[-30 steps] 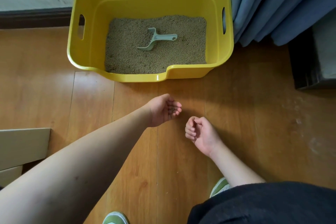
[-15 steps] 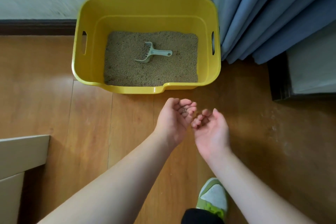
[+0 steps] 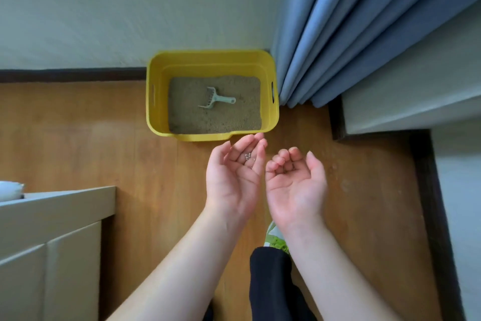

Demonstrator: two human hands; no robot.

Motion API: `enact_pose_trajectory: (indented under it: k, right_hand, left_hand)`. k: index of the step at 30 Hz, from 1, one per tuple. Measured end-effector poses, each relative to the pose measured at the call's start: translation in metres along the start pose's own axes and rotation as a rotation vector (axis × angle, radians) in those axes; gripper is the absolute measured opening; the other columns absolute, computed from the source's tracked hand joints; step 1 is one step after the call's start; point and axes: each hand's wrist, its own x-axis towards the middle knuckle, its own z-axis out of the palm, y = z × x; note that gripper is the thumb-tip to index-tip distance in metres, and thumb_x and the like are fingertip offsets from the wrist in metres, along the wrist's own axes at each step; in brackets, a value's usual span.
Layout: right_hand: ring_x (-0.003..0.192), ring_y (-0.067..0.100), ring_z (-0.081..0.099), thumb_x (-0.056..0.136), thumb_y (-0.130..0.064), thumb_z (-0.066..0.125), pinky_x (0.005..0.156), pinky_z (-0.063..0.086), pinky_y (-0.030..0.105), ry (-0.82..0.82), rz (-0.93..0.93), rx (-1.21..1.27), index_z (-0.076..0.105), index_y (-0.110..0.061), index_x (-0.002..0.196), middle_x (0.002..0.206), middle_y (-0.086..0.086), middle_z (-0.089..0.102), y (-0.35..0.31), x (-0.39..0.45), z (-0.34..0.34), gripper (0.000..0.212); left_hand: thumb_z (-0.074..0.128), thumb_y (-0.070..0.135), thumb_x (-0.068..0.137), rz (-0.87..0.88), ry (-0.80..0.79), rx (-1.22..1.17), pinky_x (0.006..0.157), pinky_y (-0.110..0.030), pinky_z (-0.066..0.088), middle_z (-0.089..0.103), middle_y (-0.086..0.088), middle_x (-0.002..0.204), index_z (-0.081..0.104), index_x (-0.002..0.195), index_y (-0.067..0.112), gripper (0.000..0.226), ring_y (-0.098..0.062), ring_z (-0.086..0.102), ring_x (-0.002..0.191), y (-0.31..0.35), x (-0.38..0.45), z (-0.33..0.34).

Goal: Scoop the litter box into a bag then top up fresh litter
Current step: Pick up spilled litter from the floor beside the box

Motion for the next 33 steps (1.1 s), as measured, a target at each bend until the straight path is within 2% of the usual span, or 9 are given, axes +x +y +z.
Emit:
enact_pose_trajectory:
  k: [2, 4, 7, 12, 15, 18, 23, 29, 33]
  right_hand:
    - [0.066, 0.019, 0.059, 0.096, -0.031, 0.045, 0.063, 0.052, 0.026, -0.016, 0.007, 0.028, 0.062, -0.005, 0.084, 0.075, 0.01, 0.061, -0.006, -0.041, 0.03, 0.034]
    - [0.073, 0.021, 0.064, 0.096, -0.031, 0.046, 0.067, 0.056, 0.028, -0.037, 0.009, 0.057, 0.064, -0.003, 0.088, 0.082, 0.013, 0.066, -0.011, -0.082, 0.061, 0.034]
    - [0.079, 0.023, 0.069, 0.096, -0.032, 0.046, 0.076, 0.059, 0.03, -0.056, 0.002, 0.08, 0.072, -0.001, 0.084, 0.092, 0.016, 0.07, -0.019, -0.142, 0.106, 0.043]
    - [0.092, 0.027, 0.071, 0.097, -0.037, 0.041, 0.085, 0.055, 0.041, -0.207, -0.011, 0.056, 0.077, 0.001, 0.084, 0.106, 0.02, 0.07, -0.037, -0.261, 0.185, 0.054]
    - [0.1, 0.029, 0.069, 0.097, -0.041, 0.038, 0.088, 0.053, 0.043, -0.329, -0.038, 0.03, 0.076, 0.002, 0.088, 0.111, 0.021, 0.069, -0.041, -0.329, 0.221, 0.058]
    - [0.107, 0.029, 0.066, 0.095, -0.044, 0.036, 0.094, 0.05, 0.043, -0.435, -0.056, 0.023, 0.075, 0.002, 0.095, 0.115, 0.021, 0.067, -0.036, -0.395, 0.252, 0.06]
    - [0.118, 0.029, 0.06, 0.097, -0.046, 0.033, 0.108, 0.041, 0.041, -0.53, -0.098, 0.024, 0.067, 0.001, 0.113, 0.122, 0.019, 0.065, -0.018, -0.485, 0.272, 0.06]
    - [0.118, 0.027, 0.06, 0.098, -0.048, 0.032, 0.108, 0.04, 0.04, -0.529, -0.173, -0.029, 0.062, -0.002, 0.122, 0.122, 0.016, 0.065, -0.015, -0.562, 0.255, 0.061]
    - [0.116, 0.027, 0.061, 0.099, -0.047, 0.03, 0.109, 0.039, 0.041, -0.497, -0.234, -0.003, 0.063, -0.002, 0.122, 0.119, 0.015, 0.067, -0.026, -0.592, 0.234, 0.06]
  left_hand:
    - [0.041, 0.019, 0.096, 0.003, -0.025, -0.018, 0.09, -0.034, 0.056, 0.069, -0.027, 0.108, 0.074, 0.086, -0.01, 0.045, -0.033, 0.07, 0.098, 0.012, -0.042, 0.026]
    - [0.041, 0.019, 0.095, 0.028, -0.045, -0.061, 0.091, -0.037, 0.055, 0.067, -0.027, 0.115, 0.073, 0.093, -0.01, 0.044, -0.033, 0.068, 0.105, 0.023, -0.084, 0.055]
    - [0.042, 0.02, 0.094, 0.082, -0.058, -0.116, 0.088, -0.037, 0.057, 0.068, -0.024, 0.115, 0.073, 0.097, -0.008, 0.042, -0.031, 0.069, 0.105, 0.042, -0.146, 0.097]
    - [0.048, 0.021, 0.082, 0.112, -0.14, -0.141, 0.088, -0.039, 0.055, 0.07, -0.023, 0.111, 0.074, 0.097, -0.007, 0.041, -0.029, 0.071, 0.1, 0.078, -0.268, 0.169]
    - [0.04, 0.02, 0.092, 0.131, -0.171, -0.147, 0.086, -0.036, 0.057, 0.071, -0.022, 0.109, 0.075, 0.091, -0.006, 0.044, -0.028, 0.072, 0.097, 0.1, -0.336, 0.202]
    - [0.038, 0.021, 0.095, 0.182, -0.241, -0.141, 0.084, -0.032, 0.058, 0.072, -0.021, 0.107, 0.072, 0.097, -0.007, 0.044, -0.029, 0.071, 0.099, 0.123, -0.403, 0.226]
    - [0.035, 0.026, 0.096, 0.255, -0.363, -0.084, 0.09, -0.034, 0.056, 0.07, -0.02, 0.113, 0.067, 0.113, -0.006, 0.048, -0.03, 0.069, 0.105, 0.151, -0.494, 0.231]
    - [0.035, 0.029, 0.096, 0.278, -0.435, 0.012, 0.103, -0.036, 0.044, 0.067, -0.018, 0.121, 0.064, 0.12, -0.004, 0.05, -0.03, 0.064, 0.115, 0.144, -0.567, 0.215]
    - [0.037, 0.029, 0.095, 0.235, -0.477, 0.087, 0.105, -0.037, 0.043, 0.067, -0.018, 0.121, 0.065, 0.12, -0.002, 0.049, -0.03, 0.064, 0.114, 0.123, -0.595, 0.209]
